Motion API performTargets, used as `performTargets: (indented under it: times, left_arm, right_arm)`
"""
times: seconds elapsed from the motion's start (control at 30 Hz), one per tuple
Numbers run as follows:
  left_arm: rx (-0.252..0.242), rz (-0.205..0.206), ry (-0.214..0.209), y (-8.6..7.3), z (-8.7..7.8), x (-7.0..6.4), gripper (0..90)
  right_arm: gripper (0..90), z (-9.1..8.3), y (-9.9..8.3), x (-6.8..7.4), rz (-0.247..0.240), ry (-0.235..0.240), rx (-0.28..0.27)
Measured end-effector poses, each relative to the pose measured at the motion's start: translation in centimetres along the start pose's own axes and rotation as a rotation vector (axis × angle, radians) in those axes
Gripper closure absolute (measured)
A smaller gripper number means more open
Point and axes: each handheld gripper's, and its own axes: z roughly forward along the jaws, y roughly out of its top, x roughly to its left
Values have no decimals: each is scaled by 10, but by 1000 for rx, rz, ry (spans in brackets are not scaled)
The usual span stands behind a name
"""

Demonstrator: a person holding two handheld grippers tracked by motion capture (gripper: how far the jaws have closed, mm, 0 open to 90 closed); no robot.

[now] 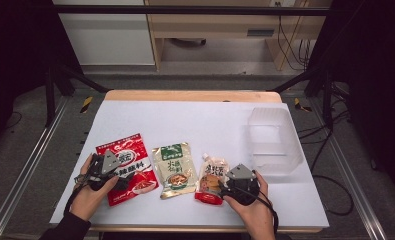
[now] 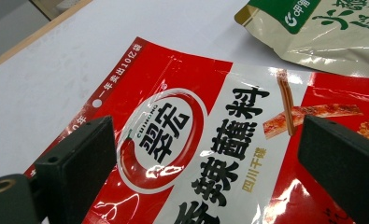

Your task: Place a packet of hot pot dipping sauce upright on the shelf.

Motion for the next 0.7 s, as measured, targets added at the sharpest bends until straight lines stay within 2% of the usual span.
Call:
performTargets:
  times: [0.1,0.13,0.17,0.2,0.3,0.4,0.47,0.53,0.7]
  left_arm:
    - [-8,-3,0,0,0,-1,44]
    - [-2,7,-2,0,0,-1,44]
    - [-2,7,-2,0,0,-1,44]
    - [-3,6,-3,0,1,-4,44]
    - [6,18,-2,0,1,-5,45]
    - [3,20,-4,0,1,-5,47]
    - [0,15,-3,0,1,-5,48]
    - [5,21,-3,0,0,-5,50]
    - [1,18,-9,2,1,-4,52]
  right_arm:
    - [292,0,2,0,12,8,4]
    - [346,0,5,-2,25,17,-16]
    - [346,0,5,-2,25,17,-16]
    - [399,0,10,-5,41,25,-29]
    - [421,3,17,-7,43,23,-30]
    - [451,18,34,-13,48,14,-26]
    - [459,22,37,-15,47,16,-25]
    - [479,38,44,-21,86,13,-16]
    - [491,49,41,-24,110,17,14]
